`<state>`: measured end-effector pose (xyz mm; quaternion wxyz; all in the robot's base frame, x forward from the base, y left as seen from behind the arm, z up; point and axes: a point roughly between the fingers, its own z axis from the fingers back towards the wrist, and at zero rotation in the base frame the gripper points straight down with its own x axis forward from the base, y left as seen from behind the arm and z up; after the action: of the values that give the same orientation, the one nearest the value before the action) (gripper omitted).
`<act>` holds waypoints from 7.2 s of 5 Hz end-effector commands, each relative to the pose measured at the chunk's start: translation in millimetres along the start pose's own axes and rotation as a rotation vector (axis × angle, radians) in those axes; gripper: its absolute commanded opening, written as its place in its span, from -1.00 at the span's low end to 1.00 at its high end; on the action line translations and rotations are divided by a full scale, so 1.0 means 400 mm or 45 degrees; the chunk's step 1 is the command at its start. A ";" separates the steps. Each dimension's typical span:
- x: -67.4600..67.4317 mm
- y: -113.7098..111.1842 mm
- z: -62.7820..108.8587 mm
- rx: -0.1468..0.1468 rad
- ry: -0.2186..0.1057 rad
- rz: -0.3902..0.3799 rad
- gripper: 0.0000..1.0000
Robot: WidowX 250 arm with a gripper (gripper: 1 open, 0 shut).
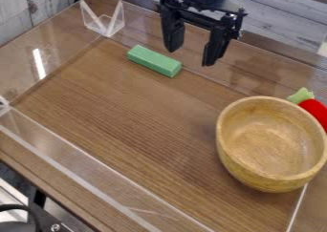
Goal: Put the green block in the brown bowl
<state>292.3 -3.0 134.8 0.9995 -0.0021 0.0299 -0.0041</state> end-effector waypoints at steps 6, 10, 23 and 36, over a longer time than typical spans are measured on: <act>0.059 0.218 -0.084 -0.191 -0.101 0.656 1.00; 0.155 0.312 -0.145 -0.466 -0.193 1.486 1.00; 0.191 0.265 -0.077 -0.886 -0.212 1.605 -1.00; -0.117 -0.329 0.011 -0.515 -0.075 -0.547 -1.00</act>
<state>244.7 -135.8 129.1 0.9575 -0.2073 0.0275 -0.1988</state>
